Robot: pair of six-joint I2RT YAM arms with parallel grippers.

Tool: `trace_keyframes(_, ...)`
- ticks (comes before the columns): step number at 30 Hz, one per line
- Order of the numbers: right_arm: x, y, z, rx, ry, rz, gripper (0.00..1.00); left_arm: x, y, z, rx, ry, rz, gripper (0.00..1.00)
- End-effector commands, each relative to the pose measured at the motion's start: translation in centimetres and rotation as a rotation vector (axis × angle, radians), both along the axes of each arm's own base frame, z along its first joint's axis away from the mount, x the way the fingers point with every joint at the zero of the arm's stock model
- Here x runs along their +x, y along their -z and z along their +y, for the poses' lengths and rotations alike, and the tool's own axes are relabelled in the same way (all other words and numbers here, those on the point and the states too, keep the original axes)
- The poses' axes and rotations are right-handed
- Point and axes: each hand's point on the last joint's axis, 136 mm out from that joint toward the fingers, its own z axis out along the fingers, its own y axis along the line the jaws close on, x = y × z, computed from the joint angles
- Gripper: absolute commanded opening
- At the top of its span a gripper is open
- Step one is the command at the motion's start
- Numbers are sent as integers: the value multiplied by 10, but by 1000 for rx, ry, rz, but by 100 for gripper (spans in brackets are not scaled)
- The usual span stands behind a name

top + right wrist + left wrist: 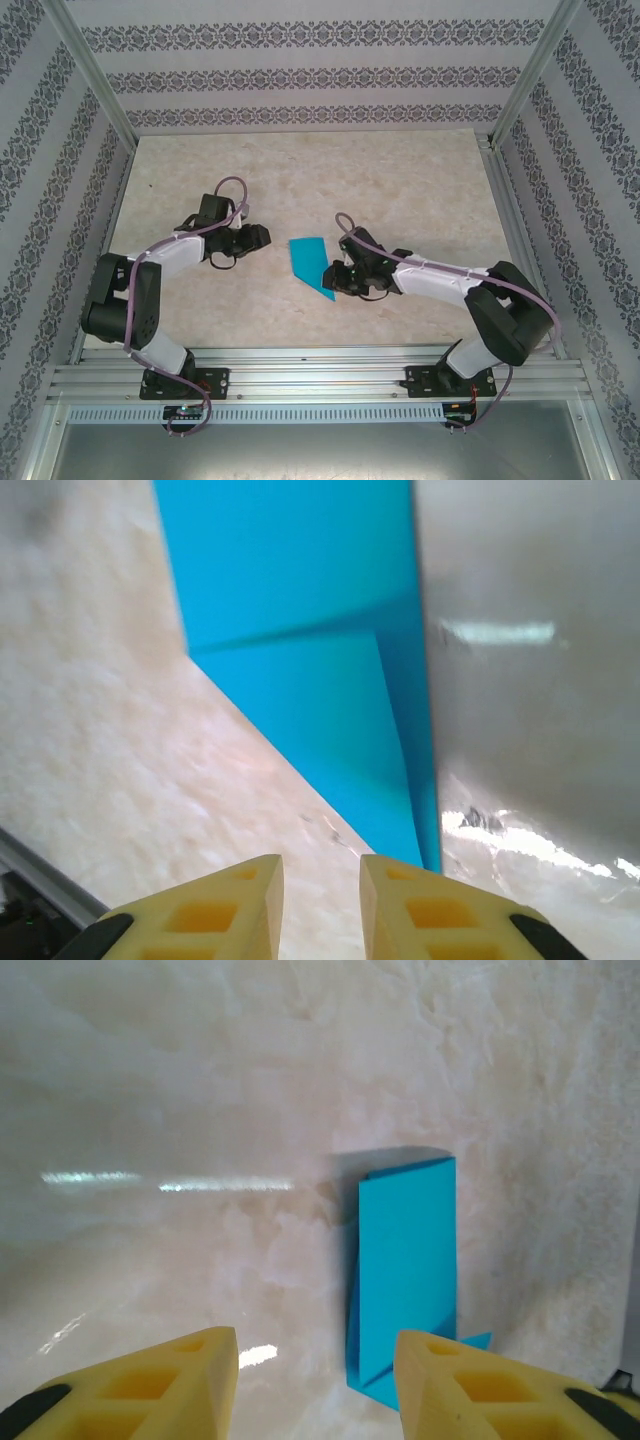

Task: Fold a paper plane with a square sheet of paper (fold left side to right side)
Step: Third fold the triangle at the center of the table, then fourth fold the wing at the center of the table.

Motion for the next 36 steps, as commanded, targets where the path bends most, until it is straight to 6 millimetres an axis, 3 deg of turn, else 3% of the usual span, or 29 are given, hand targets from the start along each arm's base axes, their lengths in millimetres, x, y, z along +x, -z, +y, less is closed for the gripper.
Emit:
trace_keyframes(1,20,-16,0,21,-61,-92,26,-16,-2,-15,-123,19,56,47)
trace_keyframes(7,38,1,21,41,-116,-68,21,-23,6,-28,-169,24,91,49)
trace_keyframes(15,50,35,13,-22,-95,-31,18,-23,11,-42,-171,48,111,50)
trace_keyframes(36,50,48,3,-63,-95,-3,18,-21,22,-76,-132,117,144,50)
